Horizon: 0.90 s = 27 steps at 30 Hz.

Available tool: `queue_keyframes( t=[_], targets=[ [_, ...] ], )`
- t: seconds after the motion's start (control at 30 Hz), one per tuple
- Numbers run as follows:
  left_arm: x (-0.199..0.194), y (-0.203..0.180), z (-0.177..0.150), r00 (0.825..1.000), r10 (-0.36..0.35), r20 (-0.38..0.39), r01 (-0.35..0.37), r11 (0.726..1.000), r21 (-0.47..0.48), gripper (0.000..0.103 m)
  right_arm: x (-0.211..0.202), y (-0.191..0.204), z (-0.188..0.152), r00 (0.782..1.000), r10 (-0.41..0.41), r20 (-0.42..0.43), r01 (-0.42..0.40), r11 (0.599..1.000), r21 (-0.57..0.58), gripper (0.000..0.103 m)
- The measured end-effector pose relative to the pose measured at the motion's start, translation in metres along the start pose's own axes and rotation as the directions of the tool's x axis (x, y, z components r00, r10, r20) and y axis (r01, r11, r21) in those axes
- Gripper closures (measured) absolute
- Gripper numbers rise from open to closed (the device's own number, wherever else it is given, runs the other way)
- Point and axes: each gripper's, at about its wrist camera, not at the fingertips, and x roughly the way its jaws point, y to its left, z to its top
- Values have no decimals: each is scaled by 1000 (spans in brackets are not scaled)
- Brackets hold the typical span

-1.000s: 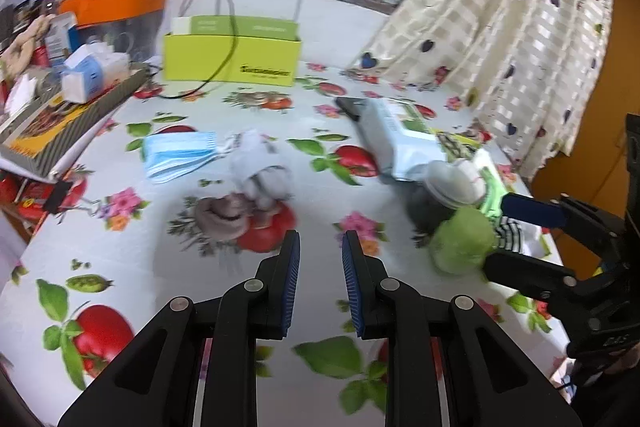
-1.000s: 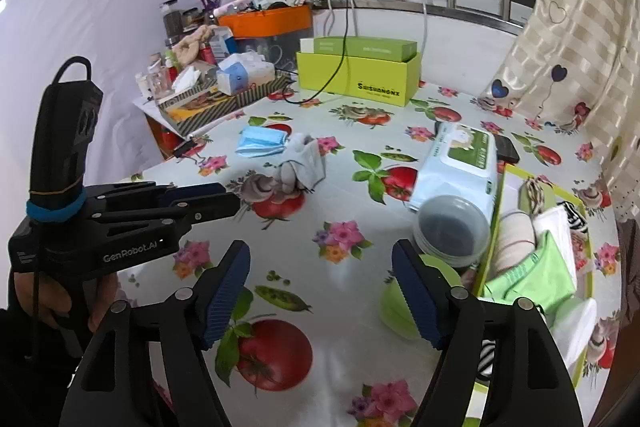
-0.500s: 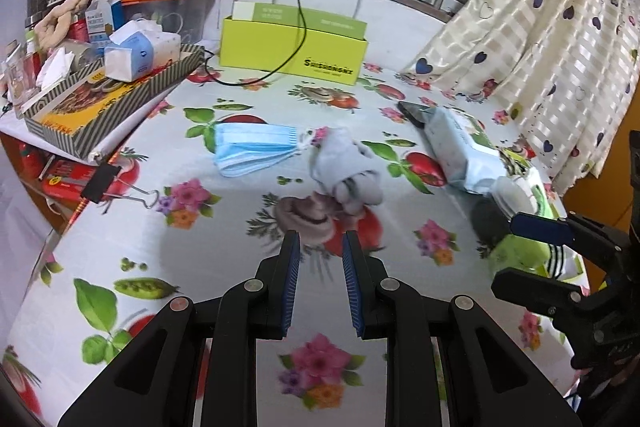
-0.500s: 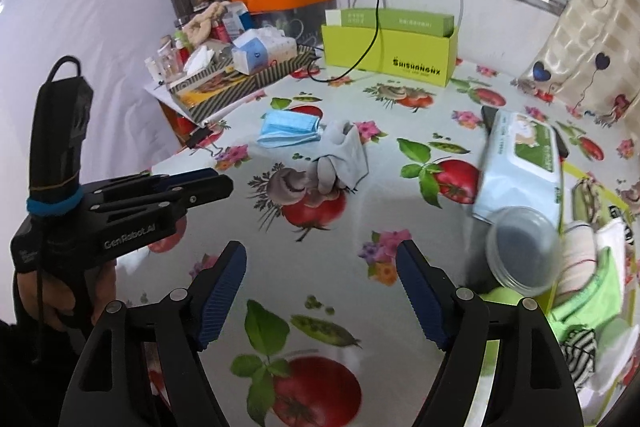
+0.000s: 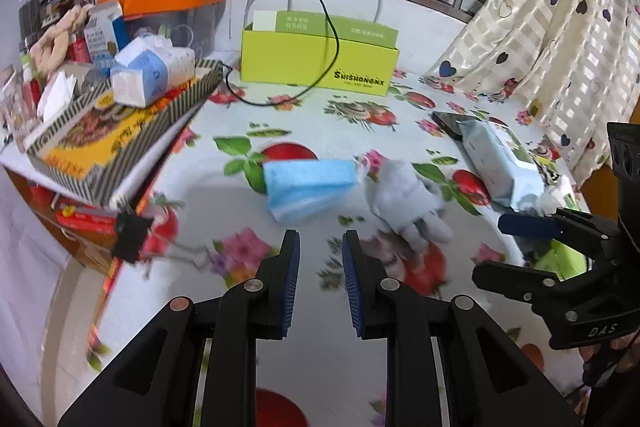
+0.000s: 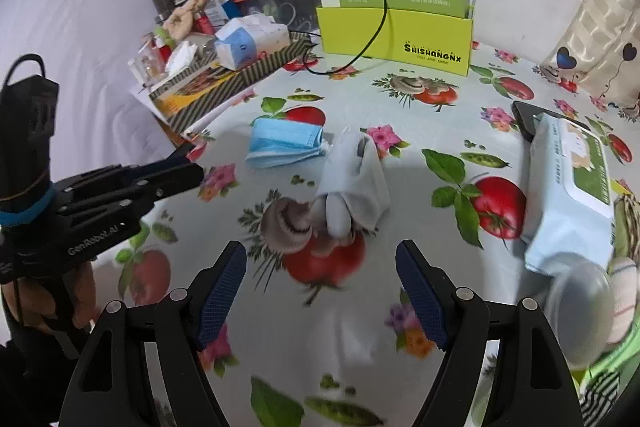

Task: Organize soft objects
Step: 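Move both tools toward the blue face mask and grey sock, then grasp the blue face mask with the left tool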

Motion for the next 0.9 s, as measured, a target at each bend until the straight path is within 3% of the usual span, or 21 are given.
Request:
queue_keyframes(
  t=[0.13,0.17,0.2,0.23,0.5,0.53,0.63,0.7,0.9],
  targets=[
    [10,6,14,1000,10,3,-10,999,53,79,17,-2,12,1000,-17,-1,17,1000,20,25],
    [15,7,19,1000,-3,2,2,997,80,75,21,-4,15,1000,-24,0,24,999,27,25],
    [18,8,21,1000,0,-1,0,996,94,62,23,-4,17,1000,-28,0,28,999,31,25],
    [22,10,24,1000,5,-4,-5,994,111,55,27,-6,19,999,-32,-1,32,999,37,25],
    [57,10,46,999,-21,-46,32,967,252,55,47,-20,27,998,-65,2,64,994,94,27],
    [62,11,48,998,-29,-54,42,965,259,55,49,-21,28,998,-69,2,69,993,95,29],
    [84,13,52,994,-51,-101,79,952,295,55,54,-24,28,997,-73,-2,72,993,98,56],
    [95,14,51,992,-48,-117,84,944,320,55,56,-25,26,998,-65,-7,66,993,96,66],
    [106,11,51,989,-56,-136,102,927,362,55,56,-26,25,999,-51,2,51,995,84,74]
  ],
)
